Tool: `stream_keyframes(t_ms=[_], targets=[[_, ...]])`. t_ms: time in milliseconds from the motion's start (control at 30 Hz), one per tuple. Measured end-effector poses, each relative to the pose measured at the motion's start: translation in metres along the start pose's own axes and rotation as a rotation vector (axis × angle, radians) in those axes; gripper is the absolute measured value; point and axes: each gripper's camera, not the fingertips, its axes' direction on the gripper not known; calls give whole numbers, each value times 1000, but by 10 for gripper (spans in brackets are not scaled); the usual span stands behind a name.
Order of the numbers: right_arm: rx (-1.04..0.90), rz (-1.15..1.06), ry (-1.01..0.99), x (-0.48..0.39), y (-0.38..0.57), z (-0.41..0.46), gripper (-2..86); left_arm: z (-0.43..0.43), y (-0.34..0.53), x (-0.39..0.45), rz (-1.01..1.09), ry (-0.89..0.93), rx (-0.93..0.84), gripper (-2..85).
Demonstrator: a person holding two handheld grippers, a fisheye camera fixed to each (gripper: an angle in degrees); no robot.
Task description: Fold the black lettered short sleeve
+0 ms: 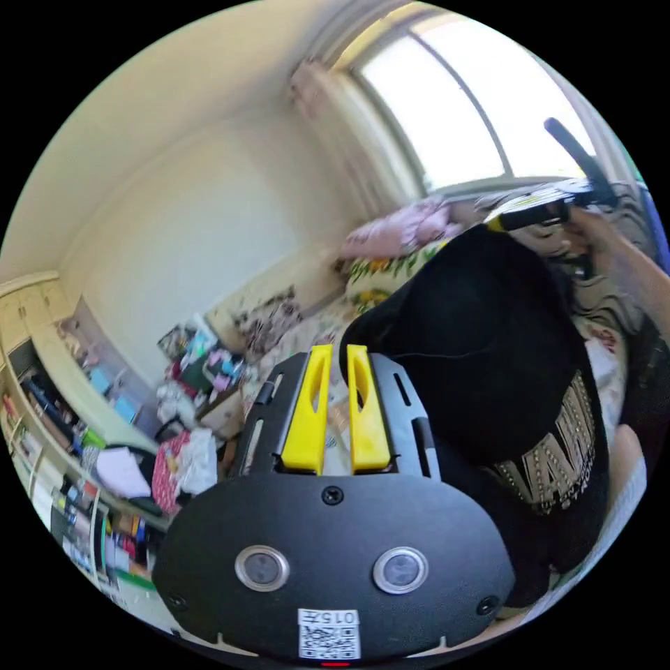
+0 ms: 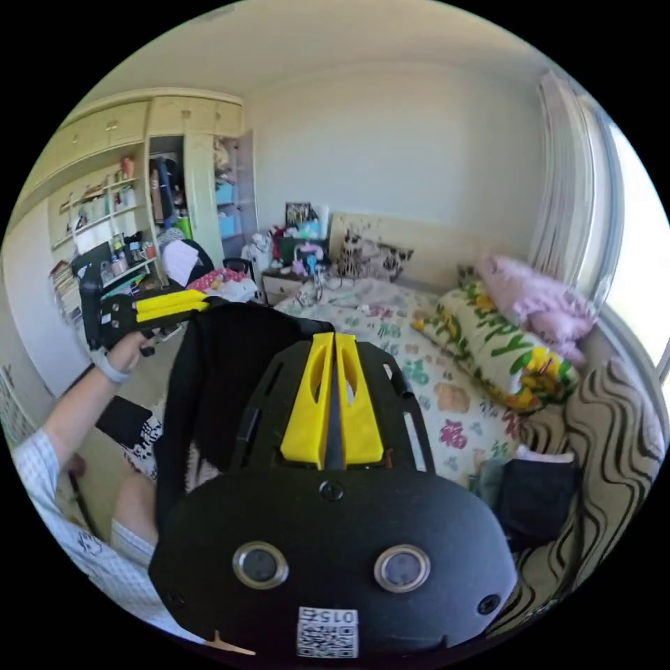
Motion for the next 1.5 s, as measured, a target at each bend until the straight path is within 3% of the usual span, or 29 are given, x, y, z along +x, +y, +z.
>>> stream_keyframes(t_ms=[100, 133, 233, 300, 400, 567, 700, 833, 967, 1133, 1300, 1500], targets=[[-194, 148, -77, 44, 20, 103, -4, 140, 29, -11, -147, -96, -306, 55], [-202, 152, -104, 49, 30, 114, -2, 155, 41, -11, -166, -91, -318, 54], [-301, 63, -333, 66, 107, 151, 20, 189, 116, 2, -192, 177, -302, 58], [-454, 80, -393, 88, 194, 171, 41, 207, 202, 20, -261, 429, -423, 64], [-618, 250, -405, 123, 306, 179, 60, 217, 317, 48, -467, 634, -621, 81], [-829, 499, -388, 162, 427, 178, 91, 212, 436, 95, -784, 804, -818, 100], [-894, 583, -494, 185, 461, 205, 68, 246, 458, 122, -807, 762, -894, 66], [-950, 557, -445, 211, 466, 222, 3, 271, 455, 117, -719, 777, -893, 5], [-873, 552, -348, 257, 466, 186, -6, 257, 451, 71, -696, 683, -812, -6], [-742, 702, -399, 314, 488, 151, -8, 254, 467, 29, -734, 587, -765, -6], [-938, 561, -321, 311, 502, 183, -8, 296, 480, 60, -602, 540, -889, -5], [-1034, 442, -311, 312, 509, 184, -2, 303, 487, 80, -507, 520, -927, -1]])
